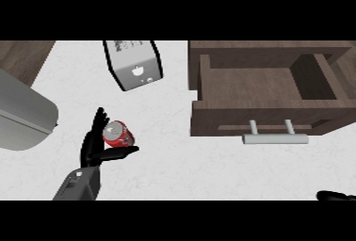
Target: Pick up the can, place it into the drawer and close the drawer
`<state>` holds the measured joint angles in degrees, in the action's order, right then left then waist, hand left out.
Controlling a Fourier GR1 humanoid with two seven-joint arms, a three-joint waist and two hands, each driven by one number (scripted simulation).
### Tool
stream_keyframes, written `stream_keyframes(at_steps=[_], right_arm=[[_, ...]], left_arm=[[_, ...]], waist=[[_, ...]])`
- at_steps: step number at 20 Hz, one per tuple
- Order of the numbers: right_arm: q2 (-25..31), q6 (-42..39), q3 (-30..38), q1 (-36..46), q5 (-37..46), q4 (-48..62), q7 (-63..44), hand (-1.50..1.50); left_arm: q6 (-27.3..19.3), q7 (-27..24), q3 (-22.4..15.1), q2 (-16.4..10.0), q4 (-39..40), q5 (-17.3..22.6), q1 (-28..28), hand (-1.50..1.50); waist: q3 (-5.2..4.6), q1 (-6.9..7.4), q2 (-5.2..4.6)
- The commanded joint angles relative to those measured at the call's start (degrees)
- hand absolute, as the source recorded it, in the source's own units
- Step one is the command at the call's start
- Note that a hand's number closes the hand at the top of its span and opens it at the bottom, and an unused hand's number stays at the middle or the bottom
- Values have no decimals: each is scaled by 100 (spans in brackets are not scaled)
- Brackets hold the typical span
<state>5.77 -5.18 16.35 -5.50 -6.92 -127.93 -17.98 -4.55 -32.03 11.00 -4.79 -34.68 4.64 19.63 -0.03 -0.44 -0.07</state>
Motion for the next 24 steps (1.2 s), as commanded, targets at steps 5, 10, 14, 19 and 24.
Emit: stream_keyframes(at_steps=[5, 10, 14, 19, 24], right_arm=[[-15, -124, 248, -56, -150, 266, 298, -150], [-216, -7, -159, -101, 202, -63, 142, -150], [-202, 24, -155, -39, 524, 161, 400, -150], [-135, -223, 207, -354, -66, -75, 363, -150], [-200, -36, -52, -26, 311, 102, 337, -150]], left_arm=[[409, -190, -66, 126, 734, 4, 547, 150], [862, -669, 102, 27, 1174, 142, 870, 150], [686, -758, -75, 227, 1179, -15, 930, 150], [816, -829, 72, -36, 1511, 45, 1218, 150], [598, -1062, 417, 116, 1940, 268, 1896, 150]], waist=[[2, 0, 0], [-1, -15, -6], [1, 2, -2], [1, -21, -1], [-4, -68, -32]])
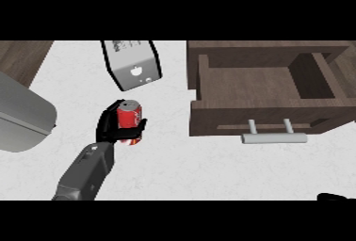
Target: Pick up the can, place it into the drawer and close the drawer
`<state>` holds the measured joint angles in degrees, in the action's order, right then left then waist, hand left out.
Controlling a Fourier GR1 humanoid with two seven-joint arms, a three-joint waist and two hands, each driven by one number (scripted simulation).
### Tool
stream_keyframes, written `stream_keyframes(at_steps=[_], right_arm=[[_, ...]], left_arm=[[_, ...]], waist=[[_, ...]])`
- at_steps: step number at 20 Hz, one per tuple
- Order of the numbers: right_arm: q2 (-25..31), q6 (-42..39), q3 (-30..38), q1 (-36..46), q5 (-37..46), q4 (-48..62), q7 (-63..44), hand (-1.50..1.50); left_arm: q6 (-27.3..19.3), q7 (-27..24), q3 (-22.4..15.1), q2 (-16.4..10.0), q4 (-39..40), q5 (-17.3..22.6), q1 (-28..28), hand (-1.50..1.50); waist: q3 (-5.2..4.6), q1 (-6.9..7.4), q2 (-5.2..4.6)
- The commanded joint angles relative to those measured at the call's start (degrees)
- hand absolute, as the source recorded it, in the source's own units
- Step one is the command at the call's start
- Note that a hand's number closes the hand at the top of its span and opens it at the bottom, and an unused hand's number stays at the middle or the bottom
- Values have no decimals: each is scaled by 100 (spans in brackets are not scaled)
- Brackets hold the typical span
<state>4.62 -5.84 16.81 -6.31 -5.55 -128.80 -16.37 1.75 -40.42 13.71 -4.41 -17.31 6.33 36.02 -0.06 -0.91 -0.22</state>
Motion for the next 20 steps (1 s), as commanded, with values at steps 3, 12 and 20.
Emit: stream_keyframes(at_steps=[3, 12, 20], right_arm=[[54, -20, 130, -125, -116, -359, -256, -150], [171, 86, 216, 167, 149, -4, -123, -150], [205, -68, 396, 87, -186, 74, -54, -150]], left_arm=[[56, 492, -5, -54, -414, 136, 303, 150], [-546, 1994, -760, 389, -2024, -18, 762, 150], [-1328, 3642, -1596, 439, -3485, 569, 1203, 150]], waist=[[5, 42, 24], [12, 142, 66], [11, 67, 59]])
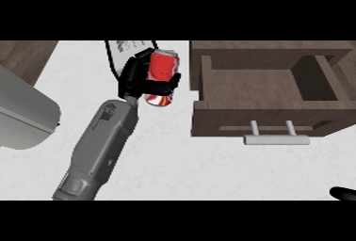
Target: Pick up the can, place it into the drawer and close the drawer
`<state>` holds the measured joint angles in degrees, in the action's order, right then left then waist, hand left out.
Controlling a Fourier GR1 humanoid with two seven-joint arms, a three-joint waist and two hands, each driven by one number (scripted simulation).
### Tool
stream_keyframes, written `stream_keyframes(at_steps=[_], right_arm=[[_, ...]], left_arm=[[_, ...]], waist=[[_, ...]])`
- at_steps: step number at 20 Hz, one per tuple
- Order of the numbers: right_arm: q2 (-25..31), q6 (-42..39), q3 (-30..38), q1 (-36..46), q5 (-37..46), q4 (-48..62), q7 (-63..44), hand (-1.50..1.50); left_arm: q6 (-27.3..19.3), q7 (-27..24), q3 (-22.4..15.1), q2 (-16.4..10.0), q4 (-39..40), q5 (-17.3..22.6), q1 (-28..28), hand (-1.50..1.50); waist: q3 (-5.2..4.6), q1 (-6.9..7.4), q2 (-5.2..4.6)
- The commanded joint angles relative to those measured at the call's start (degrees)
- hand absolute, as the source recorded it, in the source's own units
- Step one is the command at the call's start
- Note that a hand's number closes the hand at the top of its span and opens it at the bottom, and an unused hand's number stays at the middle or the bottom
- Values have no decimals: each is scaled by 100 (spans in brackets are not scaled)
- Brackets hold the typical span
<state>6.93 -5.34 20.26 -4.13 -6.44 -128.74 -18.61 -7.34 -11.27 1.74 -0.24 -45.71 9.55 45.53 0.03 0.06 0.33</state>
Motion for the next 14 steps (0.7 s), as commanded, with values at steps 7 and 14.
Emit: stream_keyframes(at_steps=[7, 14], right_arm=[[-164, 172, -411, 167, 494, -58, -62, -150], [-198, 114, -350, -3, 393, -245, -37, -150]], left_arm=[[-1173, 1815, -1053, 23, -1235, 172, 916, 150], [-1456, 2679, -681, 23, -573, 16, 2658, 150]], waist=[[-3, -54, -26], [0, -101, -33]])
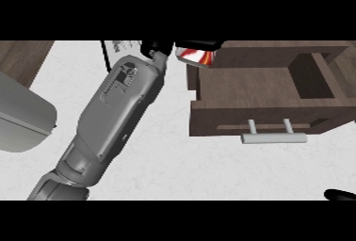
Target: Pick up the can, place it into the drawer and close the drawer
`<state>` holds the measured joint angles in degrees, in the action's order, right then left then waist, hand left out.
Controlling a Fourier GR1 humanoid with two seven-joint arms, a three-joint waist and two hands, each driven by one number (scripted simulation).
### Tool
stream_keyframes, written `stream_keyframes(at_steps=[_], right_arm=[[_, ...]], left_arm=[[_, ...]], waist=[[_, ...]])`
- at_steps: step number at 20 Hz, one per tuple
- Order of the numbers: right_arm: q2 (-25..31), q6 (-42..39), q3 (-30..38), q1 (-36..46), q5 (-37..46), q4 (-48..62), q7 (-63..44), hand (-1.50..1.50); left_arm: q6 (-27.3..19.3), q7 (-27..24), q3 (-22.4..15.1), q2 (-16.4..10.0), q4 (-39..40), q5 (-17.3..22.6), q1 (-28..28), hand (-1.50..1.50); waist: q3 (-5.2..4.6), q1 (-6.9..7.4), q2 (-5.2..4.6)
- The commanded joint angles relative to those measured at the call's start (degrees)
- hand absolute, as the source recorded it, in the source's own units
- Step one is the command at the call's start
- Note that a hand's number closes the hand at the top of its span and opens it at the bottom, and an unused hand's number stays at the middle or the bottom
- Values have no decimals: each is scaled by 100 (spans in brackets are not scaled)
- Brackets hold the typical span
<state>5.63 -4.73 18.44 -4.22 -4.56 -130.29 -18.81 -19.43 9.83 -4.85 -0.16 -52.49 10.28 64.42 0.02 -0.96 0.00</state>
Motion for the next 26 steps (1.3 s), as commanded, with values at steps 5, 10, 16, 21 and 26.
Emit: stream_keyframes(at_steps=[5, 10, 16, 21, 26], right_arm=[[27, 49, -10, 155, -1, 91, -87, -150], [-70, 189, -298, 382, 471, 319, 103, -150], [314, 30, 95, 559, -232, 29, -438, -150], [145, 53, -139, 589, 36, 269, -88, -150], [391, 8, 35, 840, -91, 483, -230, -150]], left_arm=[[-495, 291, -185, 16, 1048, 306, 1327, 150], [-223, 95, -211, 16, 1885, 529, 1740, 150], [-736, -131, -631, 16, 2624, 827, 2278, 150], [-718, -415, -722, 16, 3059, 1142, 2532, 150], [-1251, -284, -942, 16, 3388, 1211, 2873, -150]], waist=[[3, -90, -26], [3, -107, -57], [8, -320, -81], [14, -424, -131], [18, -458, -145]])
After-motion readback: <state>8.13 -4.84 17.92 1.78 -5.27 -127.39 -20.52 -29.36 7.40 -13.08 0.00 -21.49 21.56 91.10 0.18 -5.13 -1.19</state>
